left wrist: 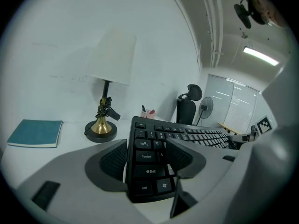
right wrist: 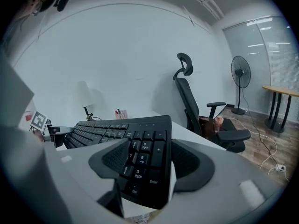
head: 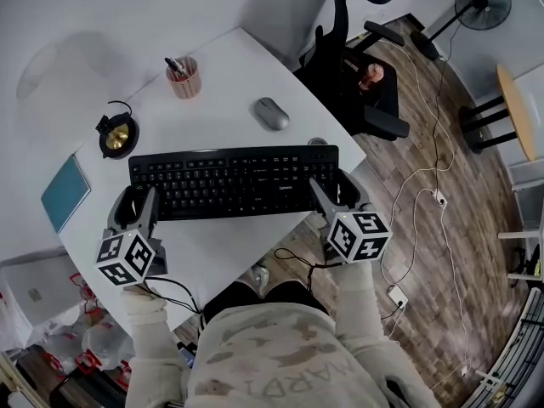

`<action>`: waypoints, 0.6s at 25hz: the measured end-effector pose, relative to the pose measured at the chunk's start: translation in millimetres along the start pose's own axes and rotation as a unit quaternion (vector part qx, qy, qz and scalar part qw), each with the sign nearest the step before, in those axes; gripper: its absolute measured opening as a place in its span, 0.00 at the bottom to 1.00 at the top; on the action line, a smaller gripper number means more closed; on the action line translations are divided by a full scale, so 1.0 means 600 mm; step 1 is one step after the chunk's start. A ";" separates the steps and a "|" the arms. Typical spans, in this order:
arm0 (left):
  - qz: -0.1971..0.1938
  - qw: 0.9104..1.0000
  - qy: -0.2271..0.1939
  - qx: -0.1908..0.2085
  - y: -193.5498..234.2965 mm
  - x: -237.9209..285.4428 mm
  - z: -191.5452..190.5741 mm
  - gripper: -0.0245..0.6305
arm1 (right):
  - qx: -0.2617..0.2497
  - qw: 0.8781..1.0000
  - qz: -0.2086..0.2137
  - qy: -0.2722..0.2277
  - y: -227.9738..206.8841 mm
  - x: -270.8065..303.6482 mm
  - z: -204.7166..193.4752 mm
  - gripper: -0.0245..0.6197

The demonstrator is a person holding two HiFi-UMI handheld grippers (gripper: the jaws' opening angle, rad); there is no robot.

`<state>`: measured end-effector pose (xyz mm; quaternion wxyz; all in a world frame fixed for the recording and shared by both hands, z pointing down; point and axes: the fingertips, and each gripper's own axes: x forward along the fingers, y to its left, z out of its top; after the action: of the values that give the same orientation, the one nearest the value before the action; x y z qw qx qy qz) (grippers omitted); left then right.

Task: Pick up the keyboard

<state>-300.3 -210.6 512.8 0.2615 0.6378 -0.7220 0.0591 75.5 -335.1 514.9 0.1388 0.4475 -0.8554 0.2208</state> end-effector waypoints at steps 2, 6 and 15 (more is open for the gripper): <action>0.001 1.000 -0.013 0.002 -0.005 -0.016 0.011 0.44 | -0.005 1.000 0.003 -0.011 0.006 -0.013 0.011 0.50; -0.001 0.999 -0.036 0.006 -0.017 -0.045 0.035 0.44 | -0.013 0.999 0.006 -0.032 0.017 -0.039 0.033 0.50; -0.008 0.996 -0.082 0.016 -0.054 -0.103 0.082 0.44 | -0.031 0.996 0.011 -0.080 0.029 -0.100 0.085 0.50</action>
<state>-281.6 -182.2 434.7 0.1915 0.6502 -0.7351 0.0167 92.4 -309.8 440.1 0.0818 0.4499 -0.8750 0.1588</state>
